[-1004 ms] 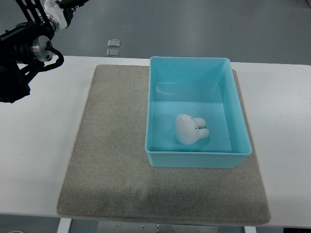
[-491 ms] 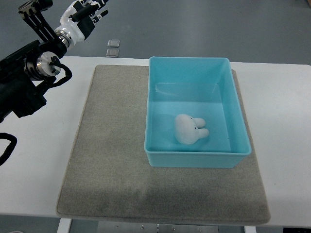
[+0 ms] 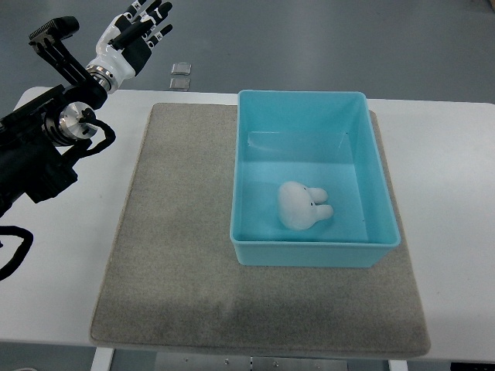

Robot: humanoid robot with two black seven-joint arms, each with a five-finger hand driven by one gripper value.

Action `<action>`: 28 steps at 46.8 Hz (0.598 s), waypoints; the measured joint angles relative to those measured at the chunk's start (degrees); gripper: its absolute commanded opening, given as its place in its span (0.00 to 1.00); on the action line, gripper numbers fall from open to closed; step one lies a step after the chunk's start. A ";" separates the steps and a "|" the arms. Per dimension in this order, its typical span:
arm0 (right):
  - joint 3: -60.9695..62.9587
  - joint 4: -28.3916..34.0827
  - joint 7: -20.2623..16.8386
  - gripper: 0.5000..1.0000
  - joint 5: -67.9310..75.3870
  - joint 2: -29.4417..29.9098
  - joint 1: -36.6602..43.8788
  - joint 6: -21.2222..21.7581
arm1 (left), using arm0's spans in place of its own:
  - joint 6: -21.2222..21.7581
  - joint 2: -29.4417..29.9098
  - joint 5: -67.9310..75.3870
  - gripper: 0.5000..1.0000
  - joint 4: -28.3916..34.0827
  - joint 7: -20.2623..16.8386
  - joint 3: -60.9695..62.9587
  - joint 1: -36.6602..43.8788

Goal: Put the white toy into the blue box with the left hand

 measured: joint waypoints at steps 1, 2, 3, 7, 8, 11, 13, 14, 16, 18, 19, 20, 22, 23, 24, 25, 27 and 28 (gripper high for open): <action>0.00 0.00 0.00 0.87 0.00 0.00 0.00 0.00 | 0.00 0.00 0.00 0.93 0.01 0.00 0.00 0.14; 0.00 0.00 0.00 0.87 0.00 0.00 0.00 0.00 | 0.00 -0.01 0.00 0.93 0.01 0.00 -0.01 0.26; 0.00 0.00 0.00 0.87 0.00 0.00 0.00 0.00 | 0.00 -0.02 0.00 0.93 0.01 0.00 -0.01 0.36; 0.00 0.00 0.00 0.87 0.00 0.00 0.00 0.00 | 0.00 -0.09 -0.01 0.93 -0.03 0.00 -0.03 0.55; 0.00 0.00 0.00 0.87 0.00 0.00 0.00 0.00 | 0.00 -0.17 -0.01 0.93 -0.03 0.00 -0.03 0.60; 0.00 0.00 0.00 0.87 0.00 0.00 0.00 0.00 | 0.18 -0.69 -0.08 0.93 -0.05 0.00 -0.01 0.70; 0.00 0.00 -0.01 0.87 0.00 0.00 0.00 0.00 | 0.46 -0.99 -0.08 0.93 -0.06 0.00 0.01 0.70; 0.00 0.00 -0.01 0.87 0.00 0.00 0.00 0.00 | 0.56 -1.06 -0.05 0.93 -0.07 0.00 0.01 0.70; 0.00 0.00 -0.01 0.87 0.00 0.00 0.00 0.00 | 0.73 -1.10 0.00 0.93 -0.07 0.00 0.01 0.74; 0.00 0.00 0.00 0.87 0.00 0.00 0.00 0.00 | 0.78 -1.10 0.08 0.93 -0.07 0.00 0.00 0.79; 0.00 0.00 -0.01 0.87 0.00 0.00 0.00 0.00 | 0.79 -1.09 0.11 0.93 -0.07 0.00 -0.02 0.80; 0.00 0.00 -0.01 0.87 0.00 0.00 0.00 0.02 | 0.79 -1.08 0.14 0.93 -0.07 0.00 -0.03 0.83; 0.00 0.01 -0.01 0.87 0.00 0.00 0.00 0.06 | 0.79 -1.04 0.14 0.93 -0.06 0.00 -0.03 0.89; 0.00 0.08 -0.01 0.87 -0.02 0.00 -0.02 0.09 | 0.79 -1.02 0.14 0.93 -0.06 0.00 -0.04 0.92; 0.00 0.18 -0.01 0.87 -0.09 0.00 -0.05 0.20 | 0.79 -1.02 0.15 0.93 -0.06 0.00 -0.04 0.94; 0.00 0.30 -0.01 0.87 -0.21 0.00 -0.10 0.37 | 0.79 -1.02 0.15 0.93 -0.04 0.00 -0.04 0.97; 0.00 0.41 -0.01 0.87 -0.31 0.00 -0.16 0.52 | 0.79 -1.02 0.15 0.93 -0.01 0.00 -0.04 0.97; 0.00 0.42 -0.01 0.87 -0.37 0.00 -0.16 0.56 | 0.79 -1.00 0.16 0.93 0.00 0.00 -0.04 0.97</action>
